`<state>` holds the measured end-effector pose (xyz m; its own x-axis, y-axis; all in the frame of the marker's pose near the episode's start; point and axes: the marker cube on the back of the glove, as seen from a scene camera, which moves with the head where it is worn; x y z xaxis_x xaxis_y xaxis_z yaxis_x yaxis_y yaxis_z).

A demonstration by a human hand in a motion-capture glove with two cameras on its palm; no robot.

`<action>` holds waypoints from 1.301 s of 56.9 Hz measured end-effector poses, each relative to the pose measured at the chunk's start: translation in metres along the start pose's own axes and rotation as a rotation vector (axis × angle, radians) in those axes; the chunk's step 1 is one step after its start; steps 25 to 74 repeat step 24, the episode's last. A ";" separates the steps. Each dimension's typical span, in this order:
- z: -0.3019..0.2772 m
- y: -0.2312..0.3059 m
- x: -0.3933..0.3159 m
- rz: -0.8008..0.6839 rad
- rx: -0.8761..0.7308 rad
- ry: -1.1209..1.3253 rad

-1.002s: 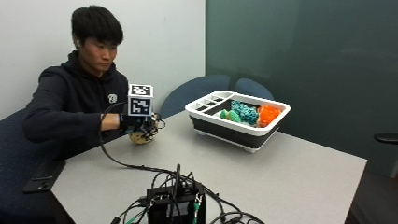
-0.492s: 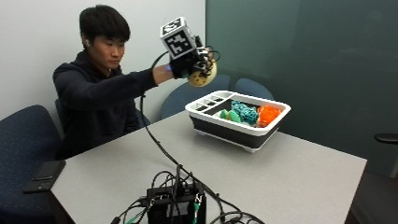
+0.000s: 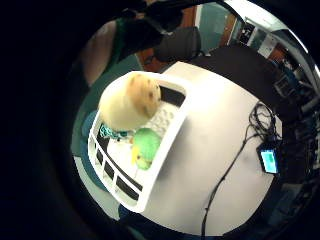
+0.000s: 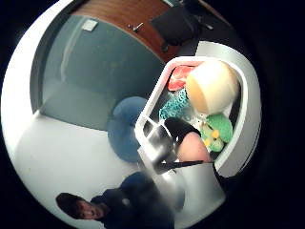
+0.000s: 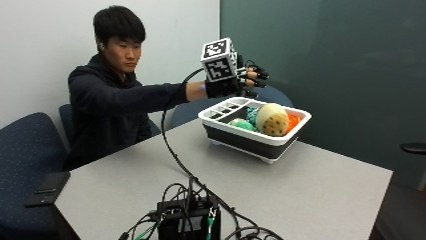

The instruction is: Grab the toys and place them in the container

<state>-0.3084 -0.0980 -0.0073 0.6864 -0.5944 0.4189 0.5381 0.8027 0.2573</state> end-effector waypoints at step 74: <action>-0.058 0.096 0.038 -0.073 0.075 -0.002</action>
